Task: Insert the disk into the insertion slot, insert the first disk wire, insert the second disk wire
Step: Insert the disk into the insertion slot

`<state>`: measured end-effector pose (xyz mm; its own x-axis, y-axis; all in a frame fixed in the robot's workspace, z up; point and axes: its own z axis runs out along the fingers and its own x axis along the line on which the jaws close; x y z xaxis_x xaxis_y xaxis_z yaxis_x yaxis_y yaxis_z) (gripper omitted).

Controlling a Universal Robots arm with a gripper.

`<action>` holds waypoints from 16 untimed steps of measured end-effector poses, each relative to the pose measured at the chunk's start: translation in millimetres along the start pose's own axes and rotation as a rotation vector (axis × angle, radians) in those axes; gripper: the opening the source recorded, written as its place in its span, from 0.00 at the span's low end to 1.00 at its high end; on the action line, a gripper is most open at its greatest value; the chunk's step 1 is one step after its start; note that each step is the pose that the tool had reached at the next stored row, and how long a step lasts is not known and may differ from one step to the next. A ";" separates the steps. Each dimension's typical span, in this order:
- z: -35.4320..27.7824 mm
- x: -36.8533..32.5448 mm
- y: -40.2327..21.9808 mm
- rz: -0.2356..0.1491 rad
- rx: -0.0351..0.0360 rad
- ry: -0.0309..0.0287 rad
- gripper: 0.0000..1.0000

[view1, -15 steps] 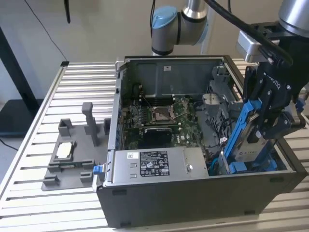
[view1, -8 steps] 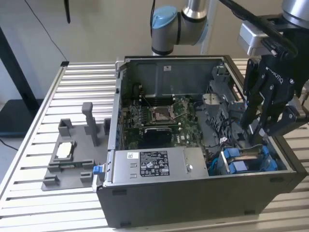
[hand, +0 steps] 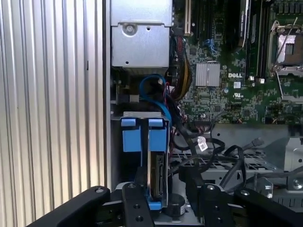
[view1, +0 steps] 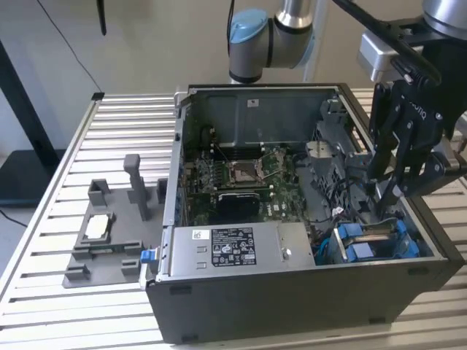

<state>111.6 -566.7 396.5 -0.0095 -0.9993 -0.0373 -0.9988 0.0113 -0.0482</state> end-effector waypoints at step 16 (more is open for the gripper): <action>3.7 -16.8 -0.1 -0.015 0.1478 -0.0384 0.47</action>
<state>112.0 -549.8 393.5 0.0106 -0.9972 -0.0734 -0.9807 0.0040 -0.1954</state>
